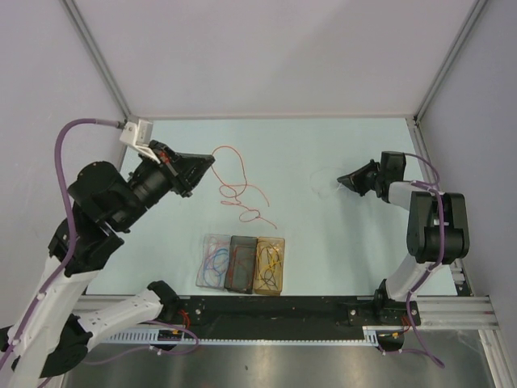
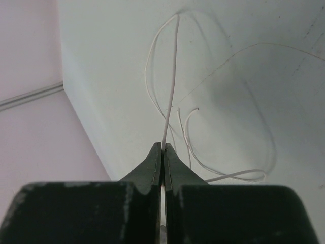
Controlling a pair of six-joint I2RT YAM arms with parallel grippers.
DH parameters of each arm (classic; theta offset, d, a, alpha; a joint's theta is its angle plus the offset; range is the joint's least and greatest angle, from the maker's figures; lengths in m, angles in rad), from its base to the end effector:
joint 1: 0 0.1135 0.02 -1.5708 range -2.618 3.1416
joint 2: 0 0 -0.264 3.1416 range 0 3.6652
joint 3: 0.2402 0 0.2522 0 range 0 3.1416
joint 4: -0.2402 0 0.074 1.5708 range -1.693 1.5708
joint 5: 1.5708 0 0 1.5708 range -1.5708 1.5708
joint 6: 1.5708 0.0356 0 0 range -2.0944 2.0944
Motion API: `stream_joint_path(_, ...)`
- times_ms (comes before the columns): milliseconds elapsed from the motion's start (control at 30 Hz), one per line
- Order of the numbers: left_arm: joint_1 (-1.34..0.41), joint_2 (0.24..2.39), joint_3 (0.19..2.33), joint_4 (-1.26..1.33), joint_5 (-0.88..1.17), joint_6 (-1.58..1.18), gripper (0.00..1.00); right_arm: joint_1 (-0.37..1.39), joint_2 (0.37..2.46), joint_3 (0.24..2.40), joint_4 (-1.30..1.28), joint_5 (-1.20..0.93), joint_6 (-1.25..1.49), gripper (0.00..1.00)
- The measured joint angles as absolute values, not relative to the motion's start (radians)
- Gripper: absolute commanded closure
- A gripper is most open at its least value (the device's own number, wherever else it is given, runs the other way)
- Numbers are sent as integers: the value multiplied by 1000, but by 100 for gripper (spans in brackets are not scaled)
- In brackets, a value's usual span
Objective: Untangle the cables
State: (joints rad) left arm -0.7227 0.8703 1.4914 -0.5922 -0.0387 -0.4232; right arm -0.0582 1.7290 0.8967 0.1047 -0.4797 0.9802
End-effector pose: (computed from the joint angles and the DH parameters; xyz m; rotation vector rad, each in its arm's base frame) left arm 0.0937 -0.0808 0.5098 0.2083 1.5953 -0.8714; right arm 0.3501 -0.0039 0.1632 0.9628 2.2155 1.0050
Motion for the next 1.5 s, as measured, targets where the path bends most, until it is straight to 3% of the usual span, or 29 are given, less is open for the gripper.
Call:
stream_joint_path(400, -724, 804, 1274, -554, 33, -482, 100, -59, 1703, 881, 101, -491, 966, 100)
stream_joint_path(1133, -725, 763, 1455, -549, 170, -451, 100, -58, 1685, 867, 101, -506, 955, 100)
stream_joint_path(1500, -725, 760, 1301, -539, 220, -446, 100, -59, 1681, 864, 100, -514, 941, 100)
